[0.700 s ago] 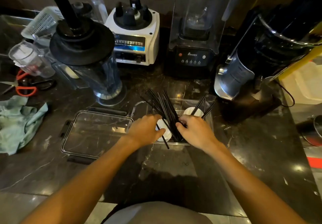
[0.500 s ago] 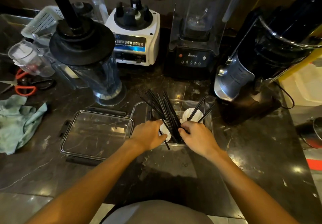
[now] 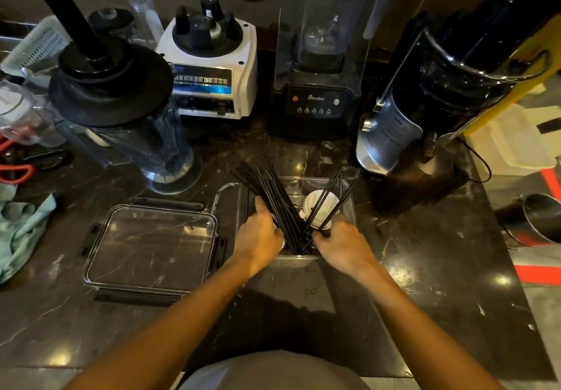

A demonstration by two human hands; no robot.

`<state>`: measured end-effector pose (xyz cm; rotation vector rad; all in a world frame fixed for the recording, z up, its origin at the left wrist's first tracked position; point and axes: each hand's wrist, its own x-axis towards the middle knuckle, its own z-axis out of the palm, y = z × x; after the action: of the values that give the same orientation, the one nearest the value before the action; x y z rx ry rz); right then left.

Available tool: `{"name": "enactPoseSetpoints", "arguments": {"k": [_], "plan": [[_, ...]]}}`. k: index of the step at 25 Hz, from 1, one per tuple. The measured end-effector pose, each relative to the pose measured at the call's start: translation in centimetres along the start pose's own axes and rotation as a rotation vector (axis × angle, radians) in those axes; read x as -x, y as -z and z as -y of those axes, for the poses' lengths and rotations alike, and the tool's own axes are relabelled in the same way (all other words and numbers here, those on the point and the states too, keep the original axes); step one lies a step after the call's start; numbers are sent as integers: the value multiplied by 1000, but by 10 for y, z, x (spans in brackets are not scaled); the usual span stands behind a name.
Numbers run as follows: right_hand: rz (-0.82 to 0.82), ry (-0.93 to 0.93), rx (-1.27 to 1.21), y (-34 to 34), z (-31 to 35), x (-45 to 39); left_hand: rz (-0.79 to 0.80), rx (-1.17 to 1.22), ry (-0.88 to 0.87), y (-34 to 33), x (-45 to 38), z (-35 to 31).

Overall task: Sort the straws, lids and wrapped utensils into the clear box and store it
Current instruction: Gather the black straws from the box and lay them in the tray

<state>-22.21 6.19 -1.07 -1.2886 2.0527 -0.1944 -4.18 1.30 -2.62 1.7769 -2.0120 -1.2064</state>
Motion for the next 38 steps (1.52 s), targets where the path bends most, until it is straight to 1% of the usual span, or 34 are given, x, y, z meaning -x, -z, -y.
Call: {"name": "enactPoseSetpoints", "arguments": {"k": [2, 4, 6, 7, 9, 11, 13, 15, 16, 18, 23, 26, 28, 30, 34, 38], "plan": [[-19, -37, -42, -5, -1, -2, -10, 138, 94, -6, -5, 3], [-125, -48, -68, -8, 0, -2, -9, 236, 150, -12, -8, 7], [-244, -60, -32, -11, 1, -3, -39, 311, 184, -18, -12, 12], [-269, -71, -3, -12, 2, -3, -53, 342, 195, -21, -15, 15], [-251, -80, 25, -15, 4, -8, -41, 373, 211, -27, -21, 19], [-206, -103, -14, -20, 5, -18, -25, 363, 249, -32, -30, 22], [-181, -134, -126, -21, 8, -26, -75, 382, 308, -41, -44, 28], [-164, -139, -179, -20, 8, -34, -117, 448, 379, -53, -60, 35], [-157, -122, -172, -20, 7, -38, -130, 484, 403, -59, -68, 40], [-127, -68, -156, -18, 9, -43, -152, 537, 460, -55, -70, 27], [-69, 39, -232, -23, 14, -55, -195, 725, 585, -54, -80, 10], [26, 121, -276, -24, 14, -59, -138, 820, 567, -35, -66, -12], [123, 188, -318, -22, 11, -60, -81, 878, 520, -30, -63, -15], [175, 233, -345, -22, 7, -60, -21, 912, 462, -27, -62, -13], [200, 229, -328, -31, 2, -59, 14, 840, 370, -19, -55, -17], [160, 220, -321, -38, 7, -55, 81, 884, 313, -17, -54, -19]]}}
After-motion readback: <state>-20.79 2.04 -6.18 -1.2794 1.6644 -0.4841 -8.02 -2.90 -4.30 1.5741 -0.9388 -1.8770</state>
